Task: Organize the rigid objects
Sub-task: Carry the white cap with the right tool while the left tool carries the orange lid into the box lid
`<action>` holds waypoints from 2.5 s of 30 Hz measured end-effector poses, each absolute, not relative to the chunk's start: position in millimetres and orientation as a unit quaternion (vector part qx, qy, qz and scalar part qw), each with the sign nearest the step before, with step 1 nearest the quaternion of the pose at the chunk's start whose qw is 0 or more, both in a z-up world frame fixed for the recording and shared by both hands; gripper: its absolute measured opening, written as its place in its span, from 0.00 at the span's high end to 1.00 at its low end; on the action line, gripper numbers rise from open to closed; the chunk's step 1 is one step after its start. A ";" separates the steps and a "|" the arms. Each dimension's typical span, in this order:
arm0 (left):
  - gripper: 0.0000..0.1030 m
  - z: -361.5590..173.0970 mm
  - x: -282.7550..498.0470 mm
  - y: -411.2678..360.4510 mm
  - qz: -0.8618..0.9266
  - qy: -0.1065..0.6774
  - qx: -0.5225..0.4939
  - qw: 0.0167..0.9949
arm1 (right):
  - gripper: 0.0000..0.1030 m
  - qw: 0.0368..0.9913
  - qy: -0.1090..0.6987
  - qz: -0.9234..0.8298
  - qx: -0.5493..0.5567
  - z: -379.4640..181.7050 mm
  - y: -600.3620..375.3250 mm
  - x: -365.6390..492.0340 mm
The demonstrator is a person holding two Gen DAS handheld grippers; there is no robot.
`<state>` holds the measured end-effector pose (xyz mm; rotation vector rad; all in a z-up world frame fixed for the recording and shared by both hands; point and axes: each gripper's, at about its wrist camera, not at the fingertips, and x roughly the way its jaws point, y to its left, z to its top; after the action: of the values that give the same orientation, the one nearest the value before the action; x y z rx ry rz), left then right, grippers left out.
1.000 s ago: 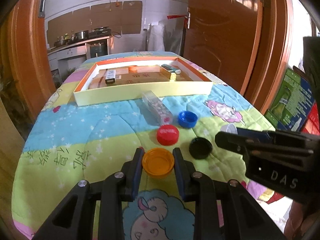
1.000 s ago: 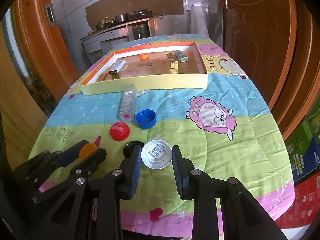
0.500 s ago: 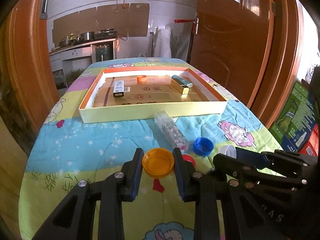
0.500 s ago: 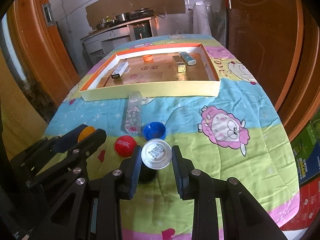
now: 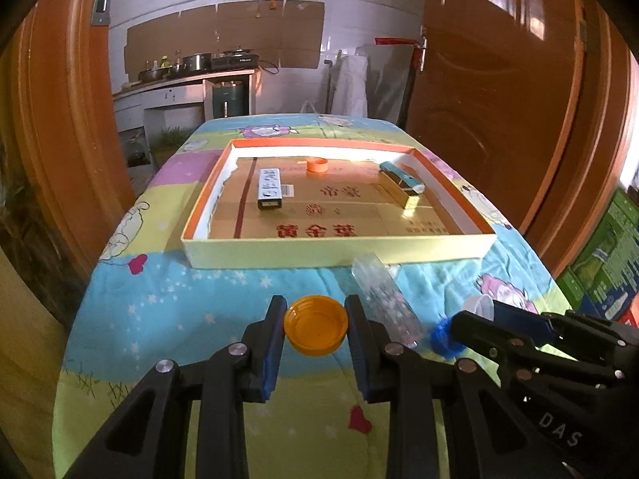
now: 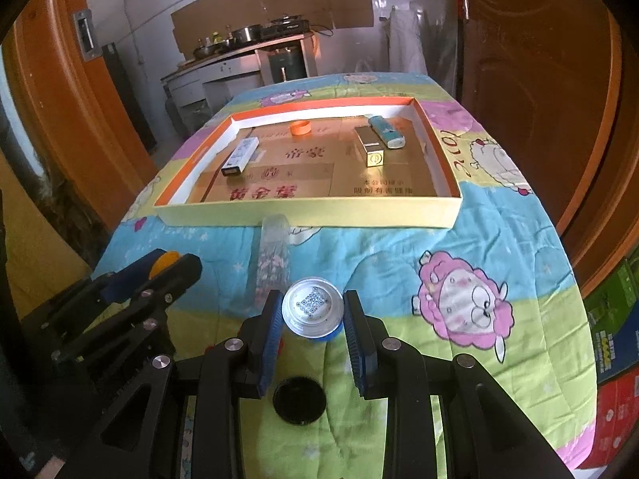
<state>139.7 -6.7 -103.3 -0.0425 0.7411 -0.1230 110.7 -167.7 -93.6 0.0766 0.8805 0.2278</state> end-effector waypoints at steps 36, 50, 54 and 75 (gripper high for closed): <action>0.71 -81.5 258.1 -5.0 -0.055 0.377 -0.027 0.924 | 0.70 0.889 0.439 0.122 0.037 -81.4 -156.0 224.8; 0.71 -81.3 317.4 -14.1 -0.062 0.395 -0.014 0.917 | 0.70 0.878 0.462 0.121 0.031 -89.2 -157.4 276.5; 0.71 -83.6 329.6 -14.5 -0.063 0.398 -0.014 0.915 | 0.70 0.876 0.466 0.120 0.029 -93.6 -156.3 287.7; 0.71 -102.5 364.4 -22.5 -0.063 0.422 -0.006 0.905 | 0.70 0.867 0.483 0.116 0.029 -112.0 -157.8 311.4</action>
<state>364.4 -22.5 -102.5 -0.0122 0.8711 -0.1312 311.4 -157.8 -112.0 0.0609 1.0121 0.2433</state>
